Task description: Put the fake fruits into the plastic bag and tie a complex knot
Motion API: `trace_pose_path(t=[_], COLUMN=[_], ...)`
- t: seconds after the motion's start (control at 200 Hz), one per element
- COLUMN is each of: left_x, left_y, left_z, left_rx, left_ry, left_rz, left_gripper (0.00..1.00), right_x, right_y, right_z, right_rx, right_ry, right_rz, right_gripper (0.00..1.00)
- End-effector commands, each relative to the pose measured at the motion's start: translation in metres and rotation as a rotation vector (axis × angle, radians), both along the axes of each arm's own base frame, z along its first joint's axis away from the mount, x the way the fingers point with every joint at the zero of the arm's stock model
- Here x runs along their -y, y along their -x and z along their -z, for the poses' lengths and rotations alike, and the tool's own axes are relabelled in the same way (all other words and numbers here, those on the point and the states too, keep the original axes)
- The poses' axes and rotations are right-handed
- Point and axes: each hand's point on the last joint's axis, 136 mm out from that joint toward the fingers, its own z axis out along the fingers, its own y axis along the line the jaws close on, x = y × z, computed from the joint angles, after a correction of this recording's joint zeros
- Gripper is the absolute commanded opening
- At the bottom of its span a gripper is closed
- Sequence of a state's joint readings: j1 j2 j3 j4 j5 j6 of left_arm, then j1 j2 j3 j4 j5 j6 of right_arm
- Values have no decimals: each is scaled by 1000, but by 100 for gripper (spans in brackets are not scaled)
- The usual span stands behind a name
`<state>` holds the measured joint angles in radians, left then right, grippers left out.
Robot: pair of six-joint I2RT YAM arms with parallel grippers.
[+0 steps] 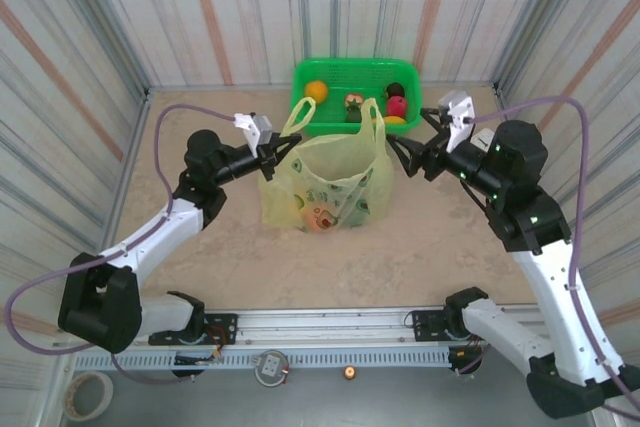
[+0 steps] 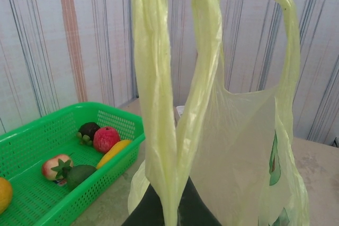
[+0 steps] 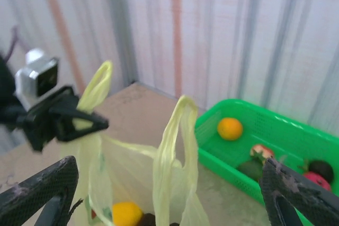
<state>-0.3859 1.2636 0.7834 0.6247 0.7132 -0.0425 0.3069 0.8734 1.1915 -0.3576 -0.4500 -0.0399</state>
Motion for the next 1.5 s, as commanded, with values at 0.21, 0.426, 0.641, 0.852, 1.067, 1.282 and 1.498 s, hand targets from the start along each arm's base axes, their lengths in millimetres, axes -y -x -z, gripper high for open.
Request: trace_pose_path(t=[0.21,0.426,0.641,0.852,1.067,1.282,1.498], left_x=[2,4,7,7,9,7,7], left_y=[1,5,9,11,12,9,2], left_z=[-13,-13,-13,-13,-15,-16,-16], left_rx=[26,33,39,44,46,39,-32], left_ry=[20,25,32,30,31,22,24], left_rz=[40,68,106,117,130,105,87], left_gripper=[0,0,0,0,0,0,0], right_x=[-26,-32,-51,-65,-78,-75,-94], right_y=[-26,-53,-79,-111,-128,-125,-73], right_z=[50,78,98,105,103,92,106], right_rx=[11,-46,-66,-70,-62,13,139], right_ry=[11,-37,-34,-45,-56,7,253], right_rz=[-459,-464,-479,-483,-524,-418,-406], right_gripper=[89,88,88,80,47,11,0])
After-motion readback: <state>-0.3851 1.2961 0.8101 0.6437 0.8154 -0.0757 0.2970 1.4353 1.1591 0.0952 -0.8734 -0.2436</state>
